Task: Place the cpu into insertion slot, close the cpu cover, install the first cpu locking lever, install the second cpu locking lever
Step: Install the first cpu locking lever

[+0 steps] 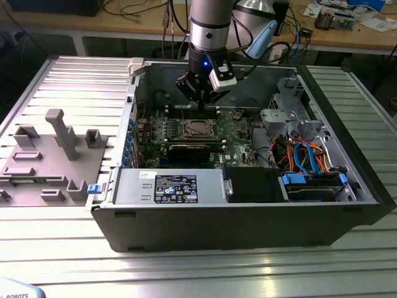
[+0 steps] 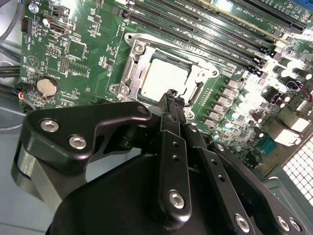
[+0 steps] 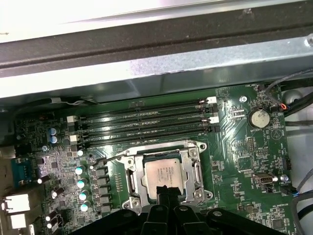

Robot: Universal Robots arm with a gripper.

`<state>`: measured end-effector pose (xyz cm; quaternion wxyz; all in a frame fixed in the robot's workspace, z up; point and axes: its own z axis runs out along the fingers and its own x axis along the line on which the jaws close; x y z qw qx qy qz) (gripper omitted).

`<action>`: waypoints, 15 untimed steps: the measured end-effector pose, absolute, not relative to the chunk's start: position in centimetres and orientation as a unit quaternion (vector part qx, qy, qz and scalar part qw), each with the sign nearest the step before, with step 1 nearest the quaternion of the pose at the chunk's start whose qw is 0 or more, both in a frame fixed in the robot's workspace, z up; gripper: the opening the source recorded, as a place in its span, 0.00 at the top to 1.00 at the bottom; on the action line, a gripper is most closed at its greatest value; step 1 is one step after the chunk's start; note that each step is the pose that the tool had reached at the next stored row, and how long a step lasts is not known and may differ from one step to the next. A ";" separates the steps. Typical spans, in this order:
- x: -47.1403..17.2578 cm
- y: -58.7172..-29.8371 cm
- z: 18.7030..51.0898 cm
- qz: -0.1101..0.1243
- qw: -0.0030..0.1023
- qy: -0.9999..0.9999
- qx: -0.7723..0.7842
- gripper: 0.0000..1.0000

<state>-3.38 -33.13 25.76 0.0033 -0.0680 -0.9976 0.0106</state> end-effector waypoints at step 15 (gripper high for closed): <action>-5.2 -33.1 25.9 0.011 0.001 -0.998 -0.068 0.89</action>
